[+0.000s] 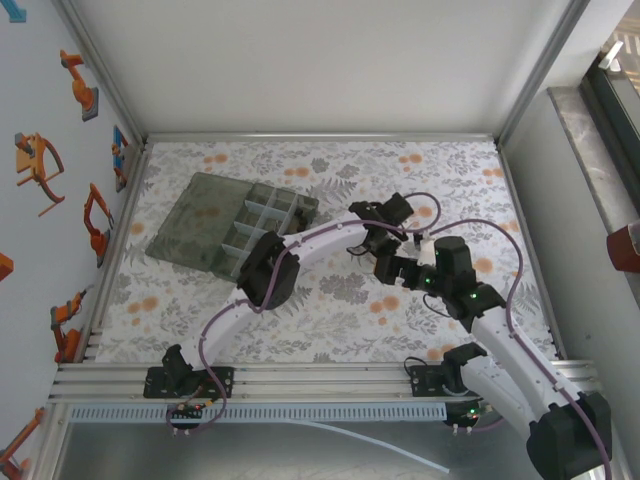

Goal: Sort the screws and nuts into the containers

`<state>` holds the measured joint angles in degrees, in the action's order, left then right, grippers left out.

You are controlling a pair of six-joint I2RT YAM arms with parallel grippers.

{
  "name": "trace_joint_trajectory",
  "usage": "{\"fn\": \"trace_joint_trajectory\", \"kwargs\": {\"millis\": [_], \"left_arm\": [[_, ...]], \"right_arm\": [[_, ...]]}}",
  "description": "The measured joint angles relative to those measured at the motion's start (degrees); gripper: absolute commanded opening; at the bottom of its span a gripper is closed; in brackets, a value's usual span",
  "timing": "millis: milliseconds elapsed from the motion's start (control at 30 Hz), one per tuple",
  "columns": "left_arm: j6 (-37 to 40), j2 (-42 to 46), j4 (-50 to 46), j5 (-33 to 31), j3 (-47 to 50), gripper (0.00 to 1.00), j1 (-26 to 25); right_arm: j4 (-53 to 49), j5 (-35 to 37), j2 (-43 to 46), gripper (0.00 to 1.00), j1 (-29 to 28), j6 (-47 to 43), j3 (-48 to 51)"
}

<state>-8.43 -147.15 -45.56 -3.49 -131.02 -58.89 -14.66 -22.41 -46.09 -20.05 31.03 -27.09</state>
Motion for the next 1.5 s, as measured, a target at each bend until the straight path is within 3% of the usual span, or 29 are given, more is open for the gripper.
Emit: {"fn": "trace_joint_trajectory", "kwargs": {"millis": [167, 367, 600, 767, 1100, 1500], "left_arm": [[-0.9, 2.6, 3.0, 2.1, 4.7, 0.06, 2.9], [-3.0, 13.2, 10.5, 4.4, 20.7, 0.05, 8.2], [-6.2, 31.8, 20.2, 6.1, 36.0, 0.05, 16.0], [-7.7, 40.9, 21.6, 3.8, 43.3, 0.06, 22.2], [-7.9, 40.6, 13.5, -3.6, 48.6, 0.06, 28.2], [-7.4, 36.2, 10.1, -6.2, 46.3, 0.12, 28.6]], "right_arm": [[0.6, 0.0, -1.4, 1.00, 0.0, 0.0, 0.0], [2.9, -0.7, -4.2, 1.00, 0.0, 0.0, -0.1], [8.3, -4.4, -17.2, 0.99, 0.0, -0.3, -6.4], [14.1, -7.1, -24.1, 1.00, -1.1, -0.2, -11.7], [18.7, -9.1, -33.9, 1.00, -10.0, -0.2, -19.3], [22.5, -9.4, -34.6, 1.00, -10.5, 2.1, -19.0]]}}
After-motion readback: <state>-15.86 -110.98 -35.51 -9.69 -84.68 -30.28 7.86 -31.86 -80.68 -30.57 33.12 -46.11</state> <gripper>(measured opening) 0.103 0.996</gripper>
